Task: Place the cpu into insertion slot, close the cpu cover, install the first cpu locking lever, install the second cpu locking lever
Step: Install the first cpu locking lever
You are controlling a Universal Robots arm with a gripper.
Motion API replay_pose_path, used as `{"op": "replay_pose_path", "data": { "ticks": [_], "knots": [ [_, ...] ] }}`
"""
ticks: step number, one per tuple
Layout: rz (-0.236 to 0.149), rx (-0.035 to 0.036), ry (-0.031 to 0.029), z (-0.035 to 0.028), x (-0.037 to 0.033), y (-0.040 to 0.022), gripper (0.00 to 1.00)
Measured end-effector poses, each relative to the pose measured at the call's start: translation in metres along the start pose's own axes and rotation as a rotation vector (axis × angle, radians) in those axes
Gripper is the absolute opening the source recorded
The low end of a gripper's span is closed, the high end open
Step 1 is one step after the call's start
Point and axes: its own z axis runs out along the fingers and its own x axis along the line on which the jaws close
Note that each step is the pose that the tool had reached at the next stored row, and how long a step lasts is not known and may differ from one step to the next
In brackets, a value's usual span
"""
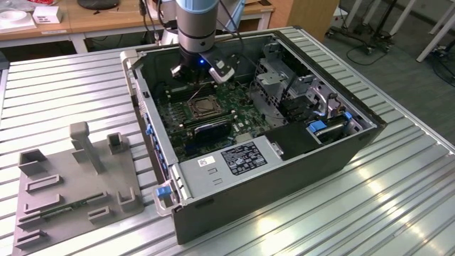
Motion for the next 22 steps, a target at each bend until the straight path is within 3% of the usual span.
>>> {"op": "replay_pose_path", "data": {
  "ticks": [22],
  "knots": [
    [0.000,0.0003,0.0002,0.0064,-0.0039,-0.0020,0.11]
  ]
}}
